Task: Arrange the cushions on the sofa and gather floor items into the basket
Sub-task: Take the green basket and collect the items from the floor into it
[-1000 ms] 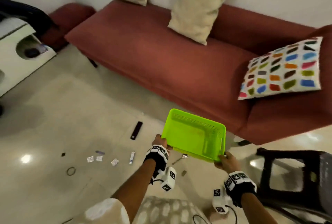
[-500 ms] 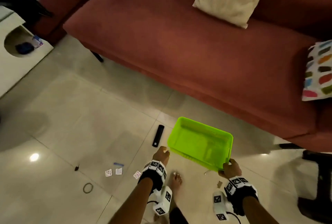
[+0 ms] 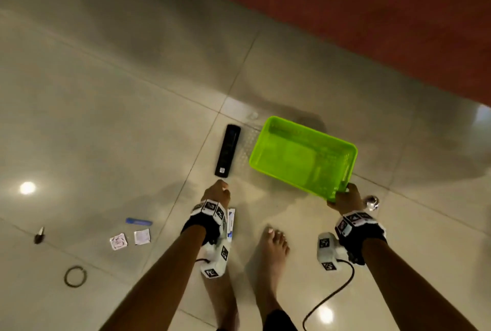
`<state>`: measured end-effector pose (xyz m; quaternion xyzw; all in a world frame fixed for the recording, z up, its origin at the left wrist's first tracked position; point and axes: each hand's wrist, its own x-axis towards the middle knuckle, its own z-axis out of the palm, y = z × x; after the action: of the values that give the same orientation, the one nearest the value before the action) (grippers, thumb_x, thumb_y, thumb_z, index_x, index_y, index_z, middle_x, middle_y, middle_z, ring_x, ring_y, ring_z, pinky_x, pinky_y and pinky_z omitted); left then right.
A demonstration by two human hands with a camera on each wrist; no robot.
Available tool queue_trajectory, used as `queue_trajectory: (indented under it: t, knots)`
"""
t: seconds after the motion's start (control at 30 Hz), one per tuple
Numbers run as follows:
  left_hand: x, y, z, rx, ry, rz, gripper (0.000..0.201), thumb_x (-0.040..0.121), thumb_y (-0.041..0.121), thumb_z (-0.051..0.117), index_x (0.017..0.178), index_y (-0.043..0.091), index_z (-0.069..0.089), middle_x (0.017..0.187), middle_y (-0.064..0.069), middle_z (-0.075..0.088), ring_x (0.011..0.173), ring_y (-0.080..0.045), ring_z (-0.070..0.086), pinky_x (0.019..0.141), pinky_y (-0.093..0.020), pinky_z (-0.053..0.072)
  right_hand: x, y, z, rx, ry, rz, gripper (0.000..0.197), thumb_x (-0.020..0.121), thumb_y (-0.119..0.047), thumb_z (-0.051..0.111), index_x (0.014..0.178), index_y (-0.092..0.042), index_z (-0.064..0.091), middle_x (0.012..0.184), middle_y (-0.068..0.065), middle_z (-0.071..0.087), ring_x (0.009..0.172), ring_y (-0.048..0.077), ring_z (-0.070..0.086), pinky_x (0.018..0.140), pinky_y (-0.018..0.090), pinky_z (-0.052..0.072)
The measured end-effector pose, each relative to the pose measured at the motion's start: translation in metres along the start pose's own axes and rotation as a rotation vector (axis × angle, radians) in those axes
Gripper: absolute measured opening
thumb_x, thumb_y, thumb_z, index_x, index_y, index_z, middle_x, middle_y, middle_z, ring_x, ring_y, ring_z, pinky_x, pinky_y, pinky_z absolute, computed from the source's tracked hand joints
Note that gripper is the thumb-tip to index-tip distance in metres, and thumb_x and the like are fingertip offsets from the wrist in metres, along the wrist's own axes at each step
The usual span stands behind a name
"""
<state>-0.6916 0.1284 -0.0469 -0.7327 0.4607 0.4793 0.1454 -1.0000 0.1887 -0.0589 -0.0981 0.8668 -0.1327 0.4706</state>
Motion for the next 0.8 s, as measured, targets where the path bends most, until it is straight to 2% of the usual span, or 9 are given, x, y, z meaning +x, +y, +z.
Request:
queue_trajectory:
  t: [0.1,0.2,0.3,0.33,0.4,0.47,0.6,0.7,0.8]
  knots:
    - [0.012,0.002,-0.004,0.014,0.02,0.004,0.034,0.093,0.011,0.041,0.123,0.01,0.055,0.132,-0.018,0.057,0.121,-0.034,0.053,0.099,-0.033,0.043,0.002,0.001,0.006,-0.166,0.053,-0.008,0.053,0.086,0.0,0.052,0.135,-0.001,0.035,0.132,0.03,0.05,0.109,0.036,0.055,0.097,0.043,0.044]
    - [0.008,0.016,-0.009,0.032,0.01,0.016,0.034,0.093,0.011,0.04,0.123,0.011,0.056,0.133,-0.019,0.057,0.122,-0.035,0.052,0.101,-0.034,0.042,-0.011,-0.006,0.01,-0.193,0.194,-0.036,0.061,0.085,-0.006,0.057,0.141,-0.002,0.032,0.14,0.029,0.037,0.127,0.042,0.04,0.104,0.041,0.032]
    - [0.015,0.035,-0.019,0.001,0.037,0.025,0.033,0.094,0.01,0.039,0.122,0.01,0.056,0.133,-0.019,0.057,0.122,-0.035,0.052,0.1,-0.035,0.042,-0.025,-0.03,0.033,-0.087,0.277,-0.252,0.044,0.082,-0.002,0.051,0.126,0.0,0.052,0.129,0.029,0.047,0.12,0.041,0.046,0.102,0.041,0.036]
    - [0.039,0.057,-0.052,-0.059,0.076,0.019,0.033,0.094,0.01,0.039,0.122,0.009,0.056,0.132,-0.019,0.057,0.122,-0.036,0.052,0.099,-0.036,0.043,-0.017,-0.09,0.055,-0.122,0.229,-0.416,0.039,0.081,-0.006,0.047,0.118,0.001,0.058,0.123,0.029,0.054,0.116,0.041,0.051,0.098,0.039,0.039]
    - [0.035,0.065,-0.051,-0.039,0.053,0.062,0.032,0.094,0.01,0.039,0.121,0.006,0.056,0.131,-0.022,0.057,0.12,-0.037,0.053,0.097,-0.037,0.044,-0.031,-0.102,0.079,-0.181,0.059,-0.521,0.04,0.074,-0.011,0.042,0.103,0.002,0.066,0.111,0.027,0.064,0.106,0.038,0.059,0.091,0.036,0.043]
    - [0.029,0.066,-0.046,0.004,0.031,0.051,0.031,0.095,0.011,0.039,0.12,0.005,0.056,0.128,-0.023,0.058,0.118,-0.037,0.054,0.094,-0.037,0.046,-0.048,-0.116,0.105,-0.285,-0.094,-0.667,0.033,0.075,-0.007,0.042,0.095,0.001,0.067,0.103,0.024,0.068,0.101,0.036,0.063,0.089,0.035,0.044]
    - [0.033,0.06,-0.029,0.011,0.091,0.021,0.031,0.092,0.014,0.047,0.12,0.0,0.052,0.124,-0.025,0.056,0.113,-0.039,0.055,0.09,-0.041,0.048,-0.063,-0.157,0.138,-0.39,-0.162,-0.834,0.025,0.08,0.001,0.046,0.094,-0.002,0.066,0.103,0.021,0.066,0.101,0.036,0.061,0.088,0.037,0.045]
    - [0.097,0.051,-0.018,0.021,0.238,0.035,0.046,0.088,0.026,0.058,0.122,-0.001,0.043,0.126,-0.021,0.047,0.117,-0.037,0.046,0.09,-0.044,0.048,-0.015,-0.206,0.182,-0.47,-0.122,-0.935,0.028,0.08,0.002,0.046,0.099,-0.007,0.064,0.111,0.018,0.061,0.102,0.035,0.06,0.088,0.038,0.047]
    - [0.136,0.041,-0.01,0.153,0.243,0.057,0.063,0.081,0.037,0.066,0.125,0.003,0.038,0.127,-0.016,0.044,0.119,-0.032,0.045,0.09,-0.041,0.049,0.013,-0.242,0.211,-0.608,-0.077,-1.02,0.031,0.083,0.001,0.046,0.109,-0.008,0.058,0.121,0.016,0.053,0.102,0.035,0.06,0.086,0.038,0.049]
